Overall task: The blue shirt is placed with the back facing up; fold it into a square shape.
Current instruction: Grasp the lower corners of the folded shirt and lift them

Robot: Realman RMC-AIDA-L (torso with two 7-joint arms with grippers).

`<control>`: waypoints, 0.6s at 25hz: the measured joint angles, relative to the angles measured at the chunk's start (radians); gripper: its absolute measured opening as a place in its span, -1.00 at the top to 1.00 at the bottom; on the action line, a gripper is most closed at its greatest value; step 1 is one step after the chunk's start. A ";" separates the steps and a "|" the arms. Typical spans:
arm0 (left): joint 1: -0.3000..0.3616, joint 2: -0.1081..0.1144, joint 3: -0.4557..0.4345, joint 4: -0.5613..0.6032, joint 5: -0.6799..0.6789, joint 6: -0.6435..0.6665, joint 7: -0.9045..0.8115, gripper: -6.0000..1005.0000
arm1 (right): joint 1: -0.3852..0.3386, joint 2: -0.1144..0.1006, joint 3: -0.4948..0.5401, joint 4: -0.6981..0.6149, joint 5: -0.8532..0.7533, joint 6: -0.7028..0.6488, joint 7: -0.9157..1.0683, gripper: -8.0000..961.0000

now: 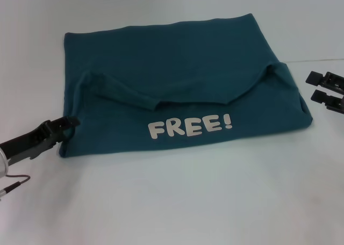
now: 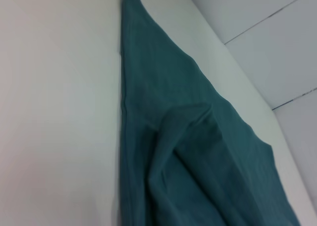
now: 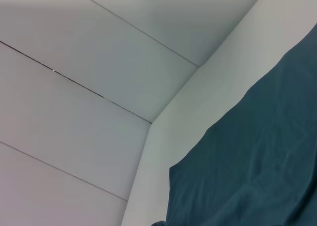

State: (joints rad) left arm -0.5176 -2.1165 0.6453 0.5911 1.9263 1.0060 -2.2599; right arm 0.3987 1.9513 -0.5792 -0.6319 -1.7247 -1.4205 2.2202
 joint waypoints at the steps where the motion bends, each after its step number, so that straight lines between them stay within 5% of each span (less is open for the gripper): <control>1: -0.001 -0.001 0.000 -0.001 0.001 -0.010 0.024 -0.32 | 0.000 0.001 0.001 0.000 0.000 0.000 0.000 -0.74; 15: -0.020 -0.006 0.025 -0.054 0.015 -0.051 0.098 -0.29 | -0.002 0.001 0.007 0.011 0.001 0.000 -0.002 -0.74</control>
State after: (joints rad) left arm -0.5381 -2.1229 0.6706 0.5374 1.9413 0.9549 -2.1616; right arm 0.3970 1.9525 -0.5721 -0.6212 -1.7241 -1.4209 2.2180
